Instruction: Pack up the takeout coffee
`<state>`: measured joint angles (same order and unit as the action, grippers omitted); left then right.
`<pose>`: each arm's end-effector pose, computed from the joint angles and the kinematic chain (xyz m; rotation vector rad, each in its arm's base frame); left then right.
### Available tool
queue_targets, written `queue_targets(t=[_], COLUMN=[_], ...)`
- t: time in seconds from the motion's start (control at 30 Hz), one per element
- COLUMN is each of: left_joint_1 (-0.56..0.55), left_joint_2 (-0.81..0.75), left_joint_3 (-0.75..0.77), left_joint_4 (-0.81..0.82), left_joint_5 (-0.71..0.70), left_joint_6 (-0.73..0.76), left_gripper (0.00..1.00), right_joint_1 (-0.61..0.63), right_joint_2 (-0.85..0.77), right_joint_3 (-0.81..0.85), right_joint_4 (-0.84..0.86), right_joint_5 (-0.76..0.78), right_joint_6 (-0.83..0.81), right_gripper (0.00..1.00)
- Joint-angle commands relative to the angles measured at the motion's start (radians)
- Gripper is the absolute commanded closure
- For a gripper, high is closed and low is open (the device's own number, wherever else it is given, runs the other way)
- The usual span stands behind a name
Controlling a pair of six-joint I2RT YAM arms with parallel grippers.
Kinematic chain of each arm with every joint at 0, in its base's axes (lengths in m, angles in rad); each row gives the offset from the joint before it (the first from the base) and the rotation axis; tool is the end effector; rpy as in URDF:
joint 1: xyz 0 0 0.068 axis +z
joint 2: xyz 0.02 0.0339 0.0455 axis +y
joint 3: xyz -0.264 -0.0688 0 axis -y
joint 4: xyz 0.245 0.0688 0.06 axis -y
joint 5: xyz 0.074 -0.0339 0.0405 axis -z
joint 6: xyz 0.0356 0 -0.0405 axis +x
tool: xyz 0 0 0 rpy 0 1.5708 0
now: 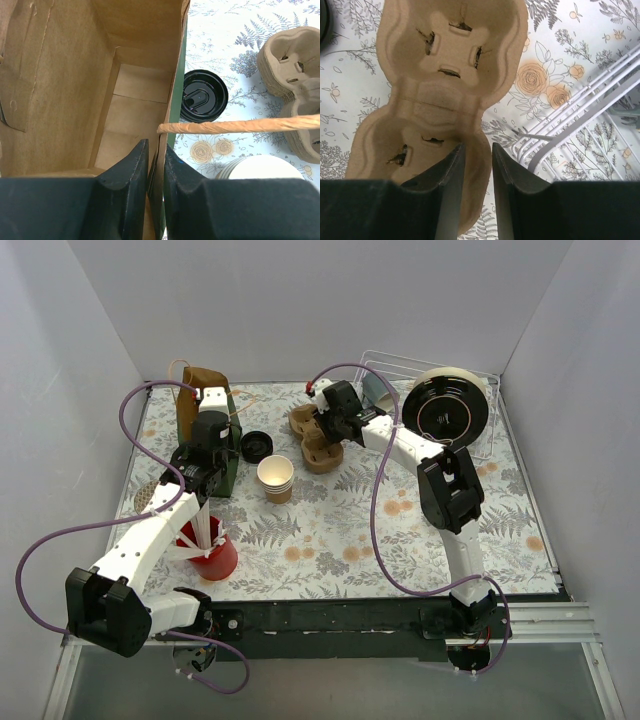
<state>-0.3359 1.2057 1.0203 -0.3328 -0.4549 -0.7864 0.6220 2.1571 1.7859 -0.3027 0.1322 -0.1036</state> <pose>0.2598 -0.0741 0.3214 -0.7164 1.9096 -0.2288 0.4103 0.2884 0.2323 -0.7282 2.1195 0.1329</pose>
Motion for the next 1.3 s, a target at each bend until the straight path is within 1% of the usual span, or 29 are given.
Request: queue_targets(t=[0.0,0.13,0.23,0.27,0.33,0.37,0.47,0.67,0.87,1.07,1.1,1.13,1.2,1.23,1.27], left_joint_1=[0.001,0.003,0.001,0.001,0.003,0.003,0.003,0.001,0.001,0.001,0.001,0.001,0.001,0.001,0.001], left_joint_2=[0.008,0.008,0.008,0.008,0.008,0.005,0.002,0.006,0.009,0.006,0.008,0.006,0.006,0.005,0.005], left_joint_3=[-0.019,-0.02,-0.02,-0.02,-0.022,-0.022,-0.023,-0.025,-0.025,-0.023,-0.023,-0.023,-0.025,-0.025,-0.025], left_joint_4=[-0.041,-0.041,-0.041,-0.041,-0.041,-0.043,-0.041,-0.043,-0.043,-0.048,-0.046,-0.046,-0.046,-0.046,-0.045], left_joint_5=[0.013,0.012,0.013,0.013,0.013,0.01,0.012,0.016,0.018,0.018,0.018,0.015,0.012,0.01,0.009], left_joint_6=[-0.01,-0.008,-0.01,-0.01,-0.01,-0.01,-0.01,-0.011,-0.013,-0.014,-0.014,-0.013,-0.014,-0.014,-0.014], left_gripper=[0.85,0.85,0.85,0.85,0.85,0.85,0.85,0.85,0.85,0.85,0.85,0.85,0.85,0.85,0.85], right_joint_1=[-0.001,-0.002,-0.004,-0.004,-0.005,-0.005,-0.005,-0.005,-0.005,-0.005,-0.005,-0.005,-0.001,0.004,0.002], right_joint_2=[-0.036,-0.034,-0.043,-0.042,-0.045,-0.043,-0.052,-0.082,-0.12,-0.118,-0.118,-0.12,-0.14,-0.155,-0.195], right_joint_3=[0.044,0.032,0.015,0.015,0.017,0.017,0.012,0.03,0.003,-0.002,-0.009,-0.022,-0.045,-0.104,-0.14], right_joint_4=[-0.035,-0.039,-0.024,-0.024,-0.023,-0.024,-0.015,-0.012,0.033,0.043,0.042,0.043,0.042,0.054,0.107], right_joint_5=[0.043,0.03,0.033,0.035,0.035,0.035,0.044,0.035,0.02,0.015,0.0,-0.099,-0.164,-0.183,-0.216], right_joint_6=[0.005,0.016,0.016,0.016,0.016,0.016,0.016,0.03,0.059,0.065,0.047,0.023,-0.011,-0.042,-0.062], right_gripper=[0.63,0.63,0.67,0.72,0.77,0.82,0.9,0.99,0.99,0.99,0.99,0.99,0.93,0.83,0.77])
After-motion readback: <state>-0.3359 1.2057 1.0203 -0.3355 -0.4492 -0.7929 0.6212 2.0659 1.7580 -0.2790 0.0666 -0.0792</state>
